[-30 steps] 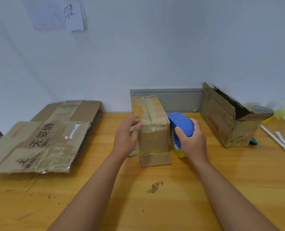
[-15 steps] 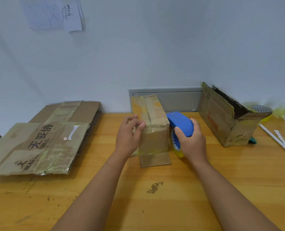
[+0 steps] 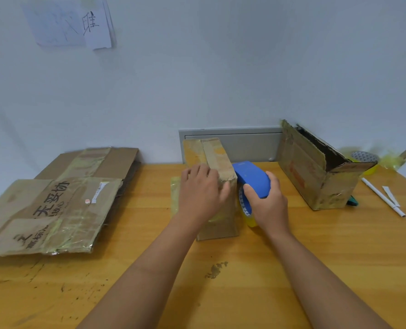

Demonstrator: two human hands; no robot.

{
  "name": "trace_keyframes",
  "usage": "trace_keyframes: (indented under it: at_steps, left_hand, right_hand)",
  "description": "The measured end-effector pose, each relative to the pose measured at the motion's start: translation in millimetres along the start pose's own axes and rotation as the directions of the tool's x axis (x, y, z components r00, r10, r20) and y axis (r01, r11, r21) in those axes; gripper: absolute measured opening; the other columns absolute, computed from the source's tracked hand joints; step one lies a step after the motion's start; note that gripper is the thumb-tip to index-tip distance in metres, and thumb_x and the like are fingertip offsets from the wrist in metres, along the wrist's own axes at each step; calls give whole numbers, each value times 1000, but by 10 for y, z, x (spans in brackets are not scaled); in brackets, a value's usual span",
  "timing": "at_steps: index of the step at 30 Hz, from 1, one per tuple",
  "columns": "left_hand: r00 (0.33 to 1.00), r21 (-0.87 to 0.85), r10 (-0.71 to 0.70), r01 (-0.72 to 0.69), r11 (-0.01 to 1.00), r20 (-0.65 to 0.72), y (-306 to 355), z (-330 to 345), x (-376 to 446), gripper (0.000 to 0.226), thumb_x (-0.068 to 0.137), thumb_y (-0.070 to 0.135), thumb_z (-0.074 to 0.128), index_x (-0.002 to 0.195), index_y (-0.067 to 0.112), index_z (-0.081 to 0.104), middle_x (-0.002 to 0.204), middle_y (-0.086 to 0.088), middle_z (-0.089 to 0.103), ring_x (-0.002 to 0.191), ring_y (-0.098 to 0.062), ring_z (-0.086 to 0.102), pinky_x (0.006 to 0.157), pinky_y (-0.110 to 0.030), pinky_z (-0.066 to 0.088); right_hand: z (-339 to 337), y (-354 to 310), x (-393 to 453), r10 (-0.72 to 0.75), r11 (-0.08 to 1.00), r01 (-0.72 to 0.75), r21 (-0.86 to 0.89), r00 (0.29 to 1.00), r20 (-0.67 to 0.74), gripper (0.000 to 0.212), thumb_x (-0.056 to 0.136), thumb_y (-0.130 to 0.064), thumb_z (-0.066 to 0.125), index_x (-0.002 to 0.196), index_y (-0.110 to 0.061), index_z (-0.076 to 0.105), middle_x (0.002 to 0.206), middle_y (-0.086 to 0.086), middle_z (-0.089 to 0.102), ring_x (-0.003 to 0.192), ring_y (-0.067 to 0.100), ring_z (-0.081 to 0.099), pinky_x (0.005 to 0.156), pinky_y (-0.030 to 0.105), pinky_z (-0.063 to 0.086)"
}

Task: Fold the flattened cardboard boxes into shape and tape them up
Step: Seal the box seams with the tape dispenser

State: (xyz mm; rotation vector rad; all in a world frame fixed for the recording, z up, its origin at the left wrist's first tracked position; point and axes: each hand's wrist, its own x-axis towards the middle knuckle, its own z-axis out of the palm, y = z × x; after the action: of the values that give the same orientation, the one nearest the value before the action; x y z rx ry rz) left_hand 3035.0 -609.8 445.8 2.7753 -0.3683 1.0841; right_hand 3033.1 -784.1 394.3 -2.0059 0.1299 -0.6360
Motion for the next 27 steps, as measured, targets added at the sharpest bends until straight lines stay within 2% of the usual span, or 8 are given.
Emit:
trace_keyframes:
  at_steps: [2, 4, 10, 16, 18, 23, 25, 27]
  left_hand:
    - [999, 121, -29, 24, 992, 36, 93, 36, 74, 56, 90, 66, 49, 87, 12, 64, 88, -4, 62, 85, -24, 56, 78, -38, 42]
    - [998, 191, -57, 49, 980, 33, 158, 71, 107, 63, 88, 74, 43, 90, 14, 63, 87, -5, 61, 82, -25, 55, 74, -38, 41]
    - [997, 126, -29, 38, 991, -69, 198, 113, 84, 36, 87, 54, 62, 84, 18, 67, 84, -7, 58, 79, -28, 52, 72, -40, 40]
    - [997, 43, -58, 60, 997, -52, 73, 3, -34, 26, 86, 38, 67, 81, 12, 68, 84, -7, 60, 81, -27, 55, 70, -37, 40]
    - [998, 49, -59, 60, 997, -18, 4, -49, -65, 24, 88, 34, 64, 86, 11, 68, 85, -7, 60, 81, -27, 55, 69, -37, 43]
    - [987, -4, -45, 47, 999, 156, -251, -204, -123, 34, 96, 34, 47, 123, 21, 62, 104, -5, 56, 92, -22, 49, 76, -33, 42]
    - [971, -29, -85, 94, 995, 224, -317, -241, -90, 35, 95, 43, 48, 122, 24, 59, 110, -2, 53, 96, -19, 47, 77, -29, 40]
    - [950, 20, -146, 147, 989, 277, -300, -249, -10, 41, 92, 58, 50, 117, 26, 55, 116, 0, 52, 103, -20, 48, 81, -31, 46]
  right_hand:
    - [7, 1, 2, -10, 1000, 10, -4, 1000, -6, 78, 85, -60, 61, 149, -23, 36, 109, -7, 50, 89, 13, 55, 68, 31, 53]
    - [13, 5, 11, -13, 1000, 13, 1, 1000, -17, 75, 88, -56, 65, 149, -22, 37, 107, -8, 51, 84, 10, 55, 65, 28, 51]
    - [18, 11, 23, -15, 1000, 15, -4, 1000, -11, 78, 85, -61, 61, 149, -23, 36, 109, -8, 50, 89, 12, 53, 67, 27, 48]
    - [22, 27, 37, 25, 999, -24, 30, 999, -34, 77, 83, -60, 62, 148, -24, 39, 98, -14, 50, 83, 9, 53, 62, 25, 43]
    - [20, 22, 29, 35, 999, -33, 41, 998, -51, 82, 79, -64, 57, 148, -24, 39, 102, -10, 51, 83, 9, 53, 61, 24, 42]
    - [-4, 40, 15, 57, 993, -45, 108, 992, -112, 82, 78, -64, 57, 147, -22, 41, 108, -7, 52, 89, 15, 55, 66, 29, 45]
    - [-2, 43, 10, 61, 991, -46, 127, 991, -118, 80, 80, -61, 60, 146, -21, 41, 108, -8, 52, 84, 9, 54, 62, 23, 43]
    - [4, 36, 1, 64, 989, -49, 139, 992, -107, 74, 86, -54, 67, 146, -22, 40, 105, -11, 52, 85, 9, 56, 60, 19, 43]
